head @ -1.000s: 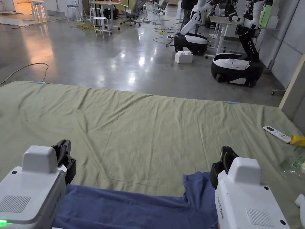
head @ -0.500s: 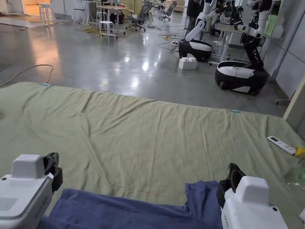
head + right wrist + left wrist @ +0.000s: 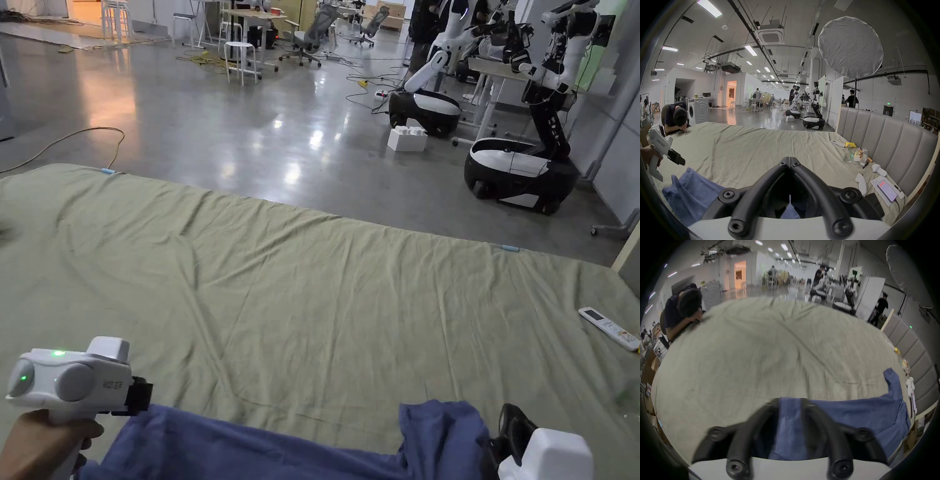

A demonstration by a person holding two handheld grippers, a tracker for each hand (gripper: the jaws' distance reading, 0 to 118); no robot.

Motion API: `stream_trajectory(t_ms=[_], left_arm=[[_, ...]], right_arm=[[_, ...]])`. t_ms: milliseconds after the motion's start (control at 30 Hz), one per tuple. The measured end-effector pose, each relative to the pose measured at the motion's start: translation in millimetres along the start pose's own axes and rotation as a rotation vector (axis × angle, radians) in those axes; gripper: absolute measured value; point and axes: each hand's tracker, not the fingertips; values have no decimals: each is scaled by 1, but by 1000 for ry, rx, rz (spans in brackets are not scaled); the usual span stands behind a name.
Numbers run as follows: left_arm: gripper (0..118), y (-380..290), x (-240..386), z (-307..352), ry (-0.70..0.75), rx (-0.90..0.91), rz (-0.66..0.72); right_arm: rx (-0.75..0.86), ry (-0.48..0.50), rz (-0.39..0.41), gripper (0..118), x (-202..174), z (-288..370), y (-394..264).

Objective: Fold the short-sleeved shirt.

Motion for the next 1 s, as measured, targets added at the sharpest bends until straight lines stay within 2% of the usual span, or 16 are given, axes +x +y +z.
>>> stream_trajectory(t_ms=[33, 67, 367, 433, 467, 500, 533, 633, 733, 767, 833, 867, 900, 1000], left_arm=[[71, 2, 0, -8, 7, -25, 9], [72, 1, 3, -12, 9, -48, 18], [70, -2, 16, -58, 96, -152, -76], [59, -4, 22, -55, 109, -109, -107], [48, -5, 25, -54, 100, -98, -122], [23, -6, 29, -53, 75, -83, -139], [10, -8, 33, -53, 44, -84, -161], [7, -12, 39, -56, 97, -83, -193], [6, -12, 34, -52, 75, -66, -142], [5, -11, 33, -48, 71, -58, -145], [5, -12, 30, -39, 45, -29, -140], [5, -15, 35, -25, 42, -27, -133], [5, -17, 34, -17, 44, -12, -124], [5, -18, 35, 1, 28, 27, -105]], right_arm=[[-7, -1, 5, 1, 1, -1, -2], [-17, -4, 10, 1, 3, -1, -4], [-103, -32, 25, 1, 16, -8, -25], [-121, -36, 26, 1, 18, -9, -29], [-130, -37, 27, 1, 20, -10, -31], [-141, -38, 26, 1, 21, -12, -34], [-149, -39, 25, 1, 23, -14, -36], [-189, -39, 0, 1, 33, -25, -39], [-275, -19, -39, 2, 50, -48, -39], [-308, -14, -38, 3, 56, -60, -40], [-394, 18, -41, 33, 67, -87, -43], [-465, 35, -73, 48, 73, -103, -49], [-529, 57, -73, 56, 78, -121, -52], [-662, 96, -103, 59, 86, -168, -69]])
